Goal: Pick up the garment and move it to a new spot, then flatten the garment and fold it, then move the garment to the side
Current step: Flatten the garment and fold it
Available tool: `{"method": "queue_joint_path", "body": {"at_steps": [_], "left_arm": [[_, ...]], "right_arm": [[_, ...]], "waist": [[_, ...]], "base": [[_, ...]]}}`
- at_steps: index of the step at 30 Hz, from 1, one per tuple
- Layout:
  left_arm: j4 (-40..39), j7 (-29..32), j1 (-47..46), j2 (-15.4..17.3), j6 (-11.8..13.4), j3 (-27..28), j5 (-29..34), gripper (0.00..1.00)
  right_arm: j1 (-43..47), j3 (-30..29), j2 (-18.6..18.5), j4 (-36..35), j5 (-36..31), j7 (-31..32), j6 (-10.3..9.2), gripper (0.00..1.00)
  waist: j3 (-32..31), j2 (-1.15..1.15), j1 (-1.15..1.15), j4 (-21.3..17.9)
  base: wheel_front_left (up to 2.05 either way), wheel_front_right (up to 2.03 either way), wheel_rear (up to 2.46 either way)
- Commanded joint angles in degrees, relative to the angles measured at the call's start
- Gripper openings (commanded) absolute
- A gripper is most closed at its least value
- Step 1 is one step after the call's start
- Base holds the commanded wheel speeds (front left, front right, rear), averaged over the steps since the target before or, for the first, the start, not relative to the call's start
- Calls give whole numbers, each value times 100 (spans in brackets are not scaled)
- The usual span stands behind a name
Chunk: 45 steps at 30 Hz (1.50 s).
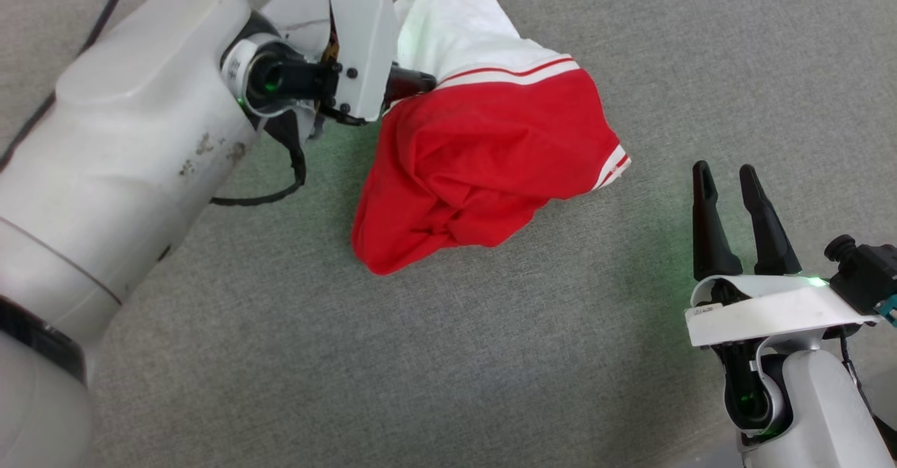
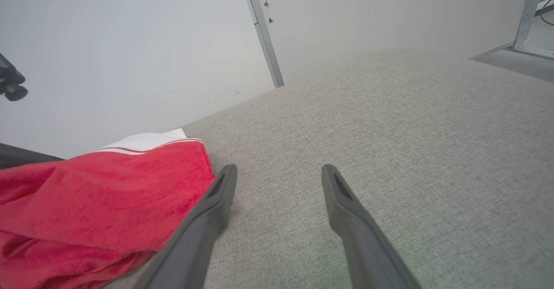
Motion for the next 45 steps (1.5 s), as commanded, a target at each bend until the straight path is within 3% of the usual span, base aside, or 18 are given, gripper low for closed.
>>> {"method": "queue_joint_path", "body": {"at_steps": [1, 3, 10, 18, 25, 35, 38, 45], "left_arm": [[-53, 70, 60, 7, 2, 30, -66, 27], [-93, 40, 44, 30, 2, 27, -49, 0], [-113, -320, 38, 23, 2, 12, 138, 0], [-362, -666, 7, 139, 2, 164, 11, 0], [-947, -1195, 411, 569, 2, 444, -277, 0], [-1935, -2035, 1451, 1549, 2, 542, -311, 0], [-1903, -2327, 1690, 1824, 3, 478, -100, 0], [-1599, -3066, 1959, 2023, 3, 535, 170, 0]], "right_arm": [[-10, 29, 8, 12, -13, -4, -8, 100], [-47, 35, 6, 11, -26, -4, -8, 100], [-12, -65, 7, 12, -84, -4, -8, 100], [166, -258, 4, 71, -324, -4, -8, 100], [238, -305, 4, 150, -670, -4, -8, 100], [360, -361, 1, 271, -984, -4, -8, 100], [401, -416, 7, 286, -1060, -4, -8, 100], [345, -424, 5, 261, -1164, -4, -8, 100]], "waist": [[-22, 0, 0, 27], [-15, 0, 0, 32], [-59, 0, 0, 97], [-402, 0, 0, 553], [-918, 0, 0, 1190], [-1338, 0, 0, 1829], [-1394, 0, 0, 1937], [-1369, 0, 0, 2016]], "base": [[0, 0, 0], [0, 0, 0], [0, 0, 0], [0, 0, 0], [0, 0, 0], [0, 0, 0], [0, 0, 0], [0, 0, 0]]}}
